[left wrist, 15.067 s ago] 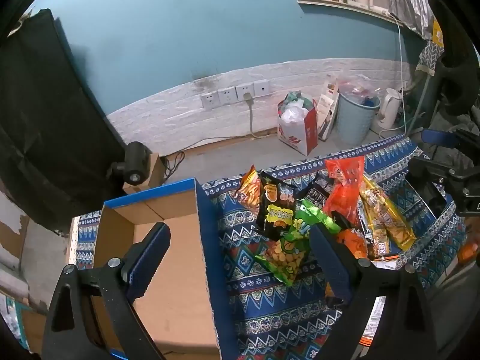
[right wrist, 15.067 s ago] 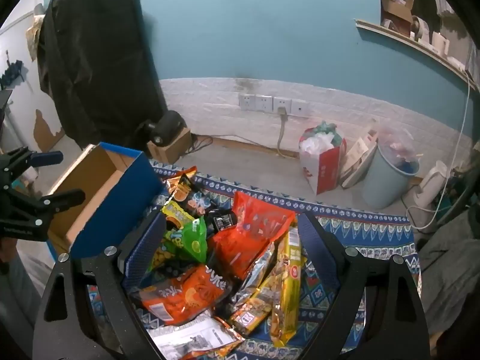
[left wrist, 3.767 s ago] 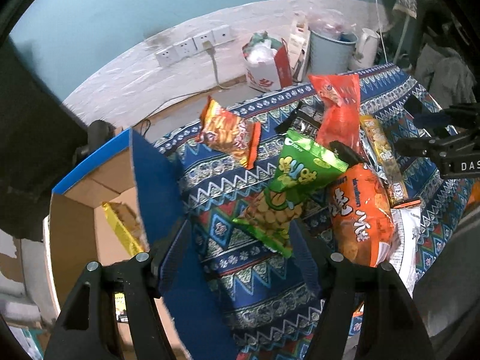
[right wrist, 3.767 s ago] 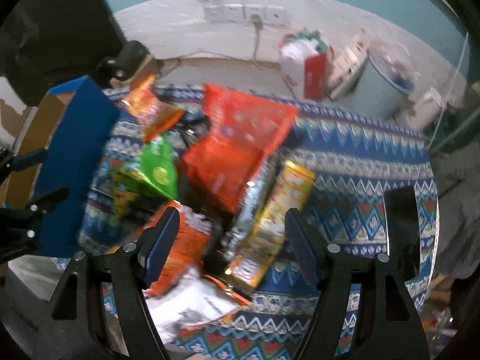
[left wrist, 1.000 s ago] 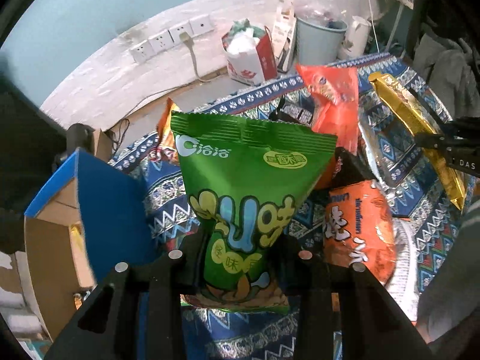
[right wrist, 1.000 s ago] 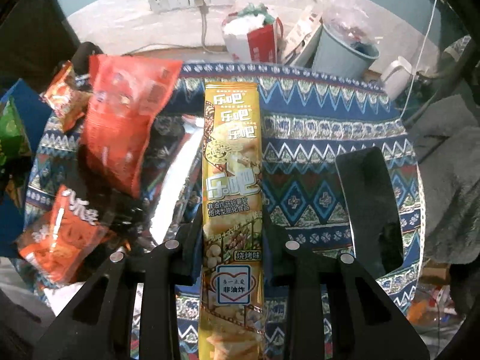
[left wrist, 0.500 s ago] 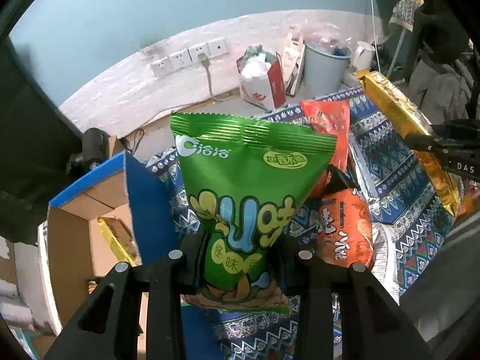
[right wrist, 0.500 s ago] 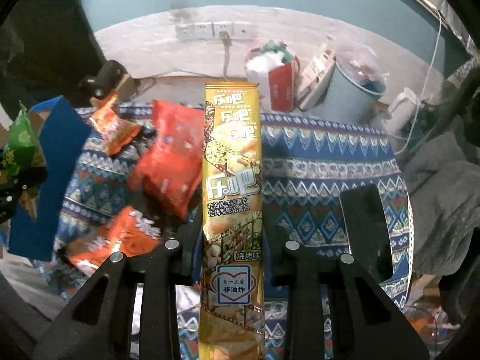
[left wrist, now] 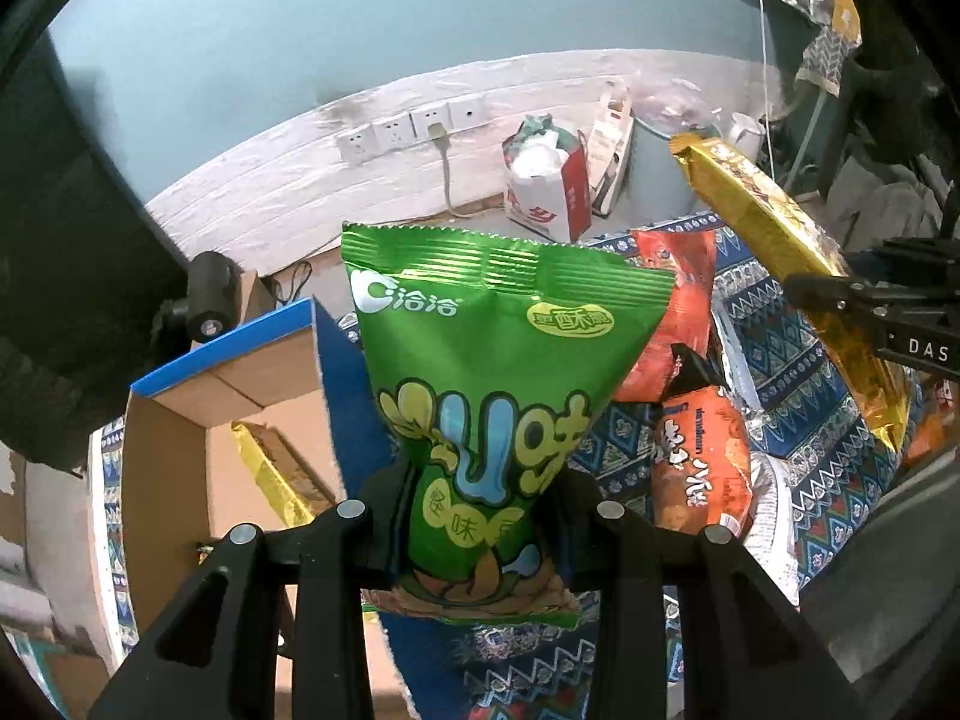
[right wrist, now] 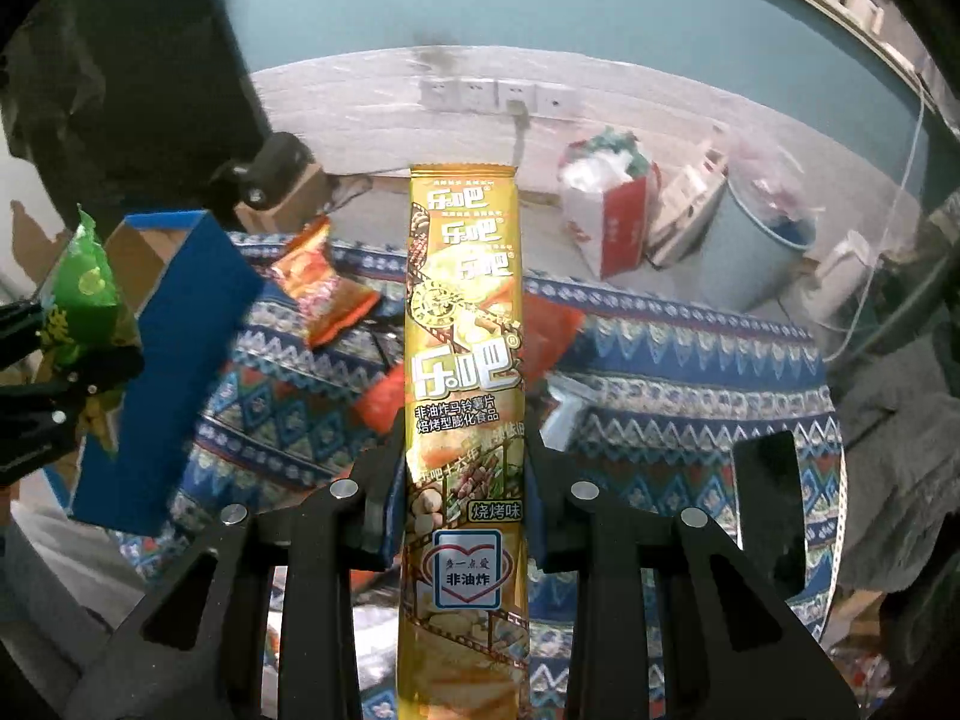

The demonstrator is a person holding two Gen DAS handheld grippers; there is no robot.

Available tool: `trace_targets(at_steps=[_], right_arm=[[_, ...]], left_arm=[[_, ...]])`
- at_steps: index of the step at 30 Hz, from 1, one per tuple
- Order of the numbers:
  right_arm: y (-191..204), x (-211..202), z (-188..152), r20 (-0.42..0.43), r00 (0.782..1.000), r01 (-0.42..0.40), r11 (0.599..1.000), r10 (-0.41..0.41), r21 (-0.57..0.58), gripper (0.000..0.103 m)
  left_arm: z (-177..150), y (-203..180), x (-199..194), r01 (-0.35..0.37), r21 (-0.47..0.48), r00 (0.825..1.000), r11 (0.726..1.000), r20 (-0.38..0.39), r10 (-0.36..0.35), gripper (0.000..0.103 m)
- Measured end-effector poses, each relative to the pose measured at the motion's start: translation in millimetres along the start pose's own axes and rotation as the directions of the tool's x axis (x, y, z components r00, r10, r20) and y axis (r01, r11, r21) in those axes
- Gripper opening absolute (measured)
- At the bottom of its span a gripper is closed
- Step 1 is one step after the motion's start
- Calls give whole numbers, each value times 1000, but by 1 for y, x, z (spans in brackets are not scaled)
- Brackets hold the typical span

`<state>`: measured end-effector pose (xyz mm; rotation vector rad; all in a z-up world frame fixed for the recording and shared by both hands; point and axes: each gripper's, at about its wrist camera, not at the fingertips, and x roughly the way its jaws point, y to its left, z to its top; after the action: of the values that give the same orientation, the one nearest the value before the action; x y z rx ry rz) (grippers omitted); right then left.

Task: Organize snacks
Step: 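Lift both held snacks and carry them over the cardboard box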

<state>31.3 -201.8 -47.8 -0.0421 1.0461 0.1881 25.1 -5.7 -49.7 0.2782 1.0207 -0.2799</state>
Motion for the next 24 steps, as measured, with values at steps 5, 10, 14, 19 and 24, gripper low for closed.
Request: trace_targets(at_steps=[5,10,14,19,24], right_arm=[[22,1,11,5,1000,-27,999,28,-31,29],[46,2,22,9,999,-52,997,52,-63,29],[64,4,30,9,997,-71,994,72,-86,29],[83,8,38,3,995,-95,990,96,-109,29],[106,14,46,-6,993,-120,984,120,-133,29]], left_arm=[[-4,13,-4,-11,-20,1000,1000,8,11,36],[-10,28,-8,-19,-54,1000,998,13,20,36],[-15,39,-13,-34,-70,999,997,20,36,36],[-22,55,-18,-46,-96,999,994,25,48,36],[-31,72,-21,-61,-132,998,989,19,64,36]])
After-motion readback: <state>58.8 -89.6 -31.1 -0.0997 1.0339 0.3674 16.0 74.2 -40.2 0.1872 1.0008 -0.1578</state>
